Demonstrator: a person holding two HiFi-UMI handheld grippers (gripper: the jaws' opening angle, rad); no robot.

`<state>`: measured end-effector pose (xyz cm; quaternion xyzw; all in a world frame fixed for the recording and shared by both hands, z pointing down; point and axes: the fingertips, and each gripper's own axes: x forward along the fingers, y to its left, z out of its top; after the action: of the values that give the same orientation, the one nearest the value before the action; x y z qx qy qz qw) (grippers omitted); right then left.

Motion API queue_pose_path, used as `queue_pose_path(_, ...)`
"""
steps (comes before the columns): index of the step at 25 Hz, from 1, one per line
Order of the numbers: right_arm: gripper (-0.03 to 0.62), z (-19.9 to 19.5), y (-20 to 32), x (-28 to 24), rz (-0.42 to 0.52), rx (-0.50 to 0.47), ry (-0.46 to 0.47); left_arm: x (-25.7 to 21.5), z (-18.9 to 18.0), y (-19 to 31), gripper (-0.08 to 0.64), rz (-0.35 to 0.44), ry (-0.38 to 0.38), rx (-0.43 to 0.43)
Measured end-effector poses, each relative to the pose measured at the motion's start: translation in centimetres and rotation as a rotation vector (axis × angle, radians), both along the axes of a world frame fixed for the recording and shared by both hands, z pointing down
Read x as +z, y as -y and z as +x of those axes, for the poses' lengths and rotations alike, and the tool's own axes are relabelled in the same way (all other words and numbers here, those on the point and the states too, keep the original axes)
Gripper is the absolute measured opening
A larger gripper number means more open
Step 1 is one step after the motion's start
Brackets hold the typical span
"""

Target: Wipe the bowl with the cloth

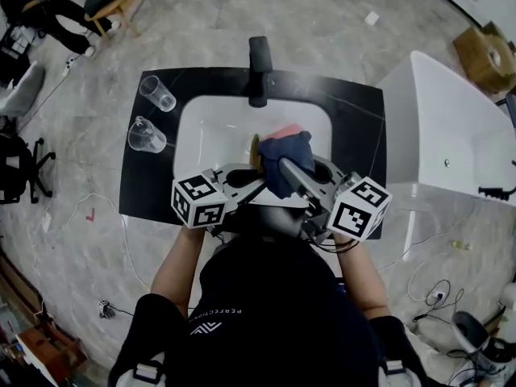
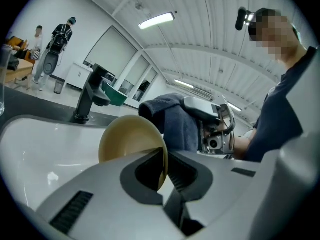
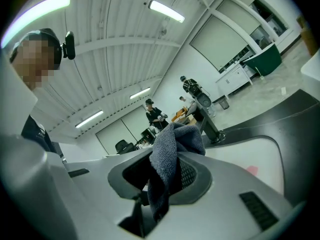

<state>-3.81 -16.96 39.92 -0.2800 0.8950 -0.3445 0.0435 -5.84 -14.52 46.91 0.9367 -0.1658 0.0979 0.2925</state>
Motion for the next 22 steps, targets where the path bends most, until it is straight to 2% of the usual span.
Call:
queue_pose_path(5, 0.095, -0.2, -0.4, 0.1, 0.019, -0.019, -0.022, -1.8, 0.3, -1.6, 0.015, 0.021, -0.067, 0.036)
queue_pose_path(8, 0.095, -0.2, -0.7, -0.2, 0.035, -0.029, -0.027, -2.5, 0.3, -2.5, 0.015, 0.044, -0.054, 0.051)
queue_pose_path(13, 0.095, -0.6, -0.8, -0.7, 0.114, -0.072, -0.107, -3.7, 0.4, -3.5, 0.015, 0.093, -0.042, 0.086)
queue_pose_path(16, 0.095, -0.8, -0.4, -1.2, 0.143, -0.086, -0.111, -4.7, 0.3, -3.9, 0.015, 0.12, -0.052, 0.095)
queue_pose_path(22, 0.095, -0.3, 0.4, -2.4, 0.179, -0.077, -0.109, -6.5, 0.4, -5.0, 0.015, 0.185, -0.038, 0.168)
